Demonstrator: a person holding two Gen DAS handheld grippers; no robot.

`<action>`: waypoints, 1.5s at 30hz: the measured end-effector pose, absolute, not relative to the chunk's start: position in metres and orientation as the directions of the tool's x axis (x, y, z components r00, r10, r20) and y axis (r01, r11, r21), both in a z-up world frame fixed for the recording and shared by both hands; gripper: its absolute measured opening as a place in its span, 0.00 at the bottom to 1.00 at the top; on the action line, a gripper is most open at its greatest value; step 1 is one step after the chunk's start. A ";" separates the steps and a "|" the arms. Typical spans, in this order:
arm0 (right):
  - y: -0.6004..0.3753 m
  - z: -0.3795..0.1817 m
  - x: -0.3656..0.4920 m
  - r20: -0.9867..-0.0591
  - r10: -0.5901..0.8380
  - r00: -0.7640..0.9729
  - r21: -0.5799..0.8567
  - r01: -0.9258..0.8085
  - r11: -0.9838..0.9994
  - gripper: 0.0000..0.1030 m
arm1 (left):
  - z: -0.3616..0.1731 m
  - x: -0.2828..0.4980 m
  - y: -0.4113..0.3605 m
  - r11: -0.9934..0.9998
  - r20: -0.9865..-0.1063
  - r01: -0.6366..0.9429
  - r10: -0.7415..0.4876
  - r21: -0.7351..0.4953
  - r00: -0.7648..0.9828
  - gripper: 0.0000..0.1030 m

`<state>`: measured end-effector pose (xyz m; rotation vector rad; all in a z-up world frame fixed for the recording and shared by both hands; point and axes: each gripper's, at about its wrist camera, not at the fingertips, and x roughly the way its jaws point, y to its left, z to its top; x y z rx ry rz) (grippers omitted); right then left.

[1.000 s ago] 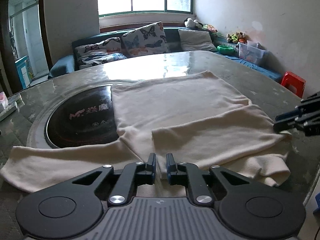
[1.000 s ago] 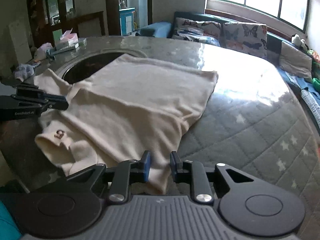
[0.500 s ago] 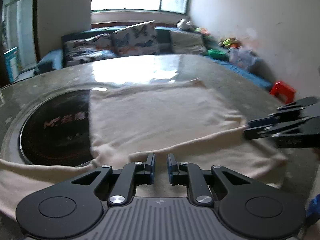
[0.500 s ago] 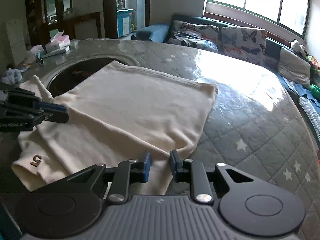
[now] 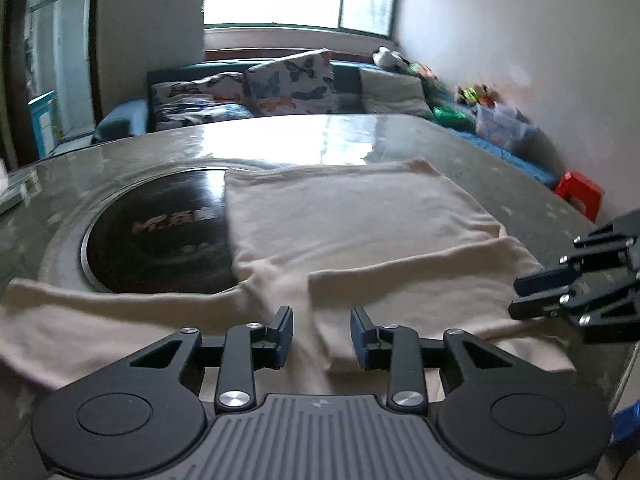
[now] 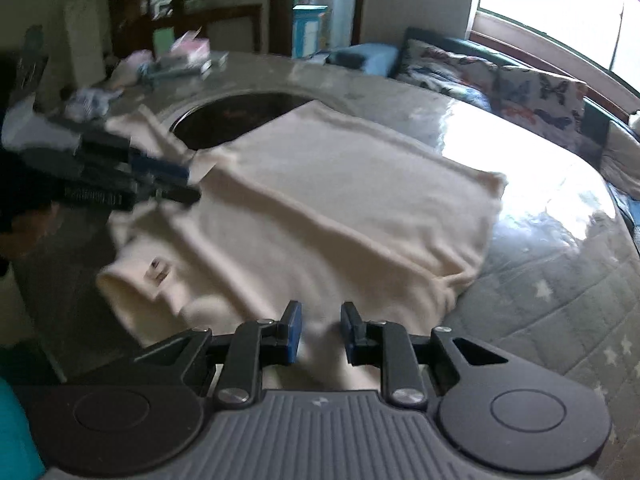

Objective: Fold clothes
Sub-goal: 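Move the left gripper to the opposite side edge of the sweatshirt, then grasp that side with the left gripper, fold it over the body, release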

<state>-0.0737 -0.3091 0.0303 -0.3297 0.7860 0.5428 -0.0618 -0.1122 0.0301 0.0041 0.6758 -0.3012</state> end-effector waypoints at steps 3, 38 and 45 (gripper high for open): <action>-0.301 0.035 -0.076 -0.730 0.346 0.589 -0.094 -0.588 0.803 0.20 | 0.035 -0.069 -0.090 0.977 -0.607 0.185 -0.213 -0.109 0.766 0.43; -0.223 0.037 -0.068 -0.698 0.489 0.523 -0.036 -0.708 0.705 0.21 | 0.021 -0.036 0.068 0.893 -0.644 -0.443 0.293 -0.079 0.707 0.22; -0.243 0.041 -0.072 -0.680 0.481 0.554 -0.014 -0.665 0.746 0.21 | 0.041 -0.044 0.051 0.932 -0.594 -0.343 0.210 -0.118 0.776 0.05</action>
